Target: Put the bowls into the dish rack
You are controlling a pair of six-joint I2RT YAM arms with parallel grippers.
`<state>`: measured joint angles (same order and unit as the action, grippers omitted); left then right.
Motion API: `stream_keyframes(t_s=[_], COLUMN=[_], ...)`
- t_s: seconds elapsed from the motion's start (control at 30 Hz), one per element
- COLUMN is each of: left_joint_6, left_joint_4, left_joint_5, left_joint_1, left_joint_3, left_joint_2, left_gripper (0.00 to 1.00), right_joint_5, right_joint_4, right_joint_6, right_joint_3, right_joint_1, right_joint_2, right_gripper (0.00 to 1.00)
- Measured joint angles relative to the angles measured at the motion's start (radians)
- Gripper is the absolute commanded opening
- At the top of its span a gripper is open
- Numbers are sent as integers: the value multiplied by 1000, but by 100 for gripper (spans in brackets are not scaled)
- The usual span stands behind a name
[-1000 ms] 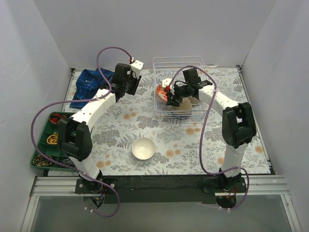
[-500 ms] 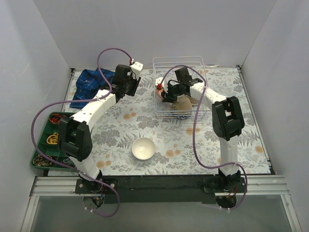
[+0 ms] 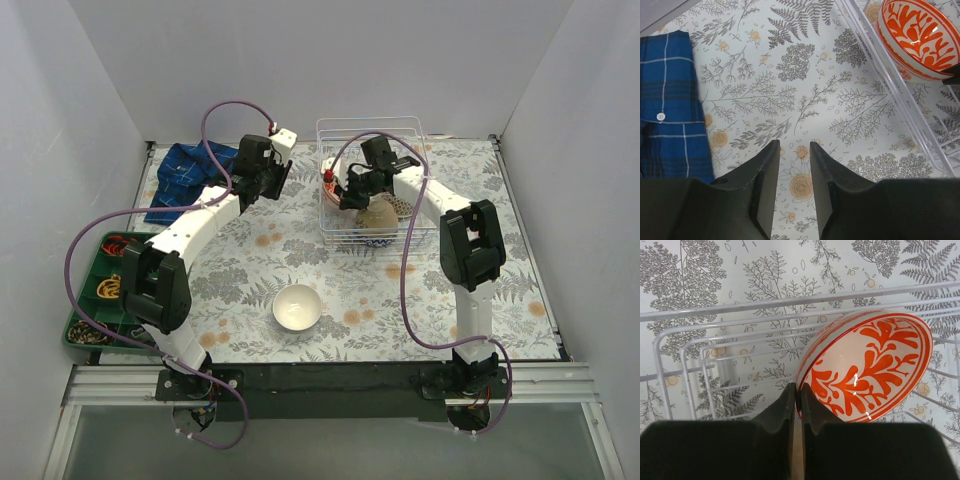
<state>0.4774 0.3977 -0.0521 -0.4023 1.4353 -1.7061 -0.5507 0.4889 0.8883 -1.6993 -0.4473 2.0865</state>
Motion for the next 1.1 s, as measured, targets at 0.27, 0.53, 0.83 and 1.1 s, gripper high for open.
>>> stream_keyframes(t_s=[0.27,0.53,0.83,1.1], left_joint_6=[0,-3,-28,-15], left_joint_4=[-2,25,46,47], left_joint_5=[89,216,282,312], left_joint_1=[1,-2,-13,-13], left_joint_3=[-1,0,37,121], left_joint_2=[7,9,-15,-98], left_gripper=[35,38,38,38], right_joint_5=[-164,-487,-760,-856], right_joint_4=[254,373,330,63], right_joint_6=[-95,-209,-406,-752], right_joint_3=[-312,-496,-351,-278], right_joint_1=[77,207,193,204], right_joint_2=[68,201,240,267], right_gripper=[1,1,1,1])
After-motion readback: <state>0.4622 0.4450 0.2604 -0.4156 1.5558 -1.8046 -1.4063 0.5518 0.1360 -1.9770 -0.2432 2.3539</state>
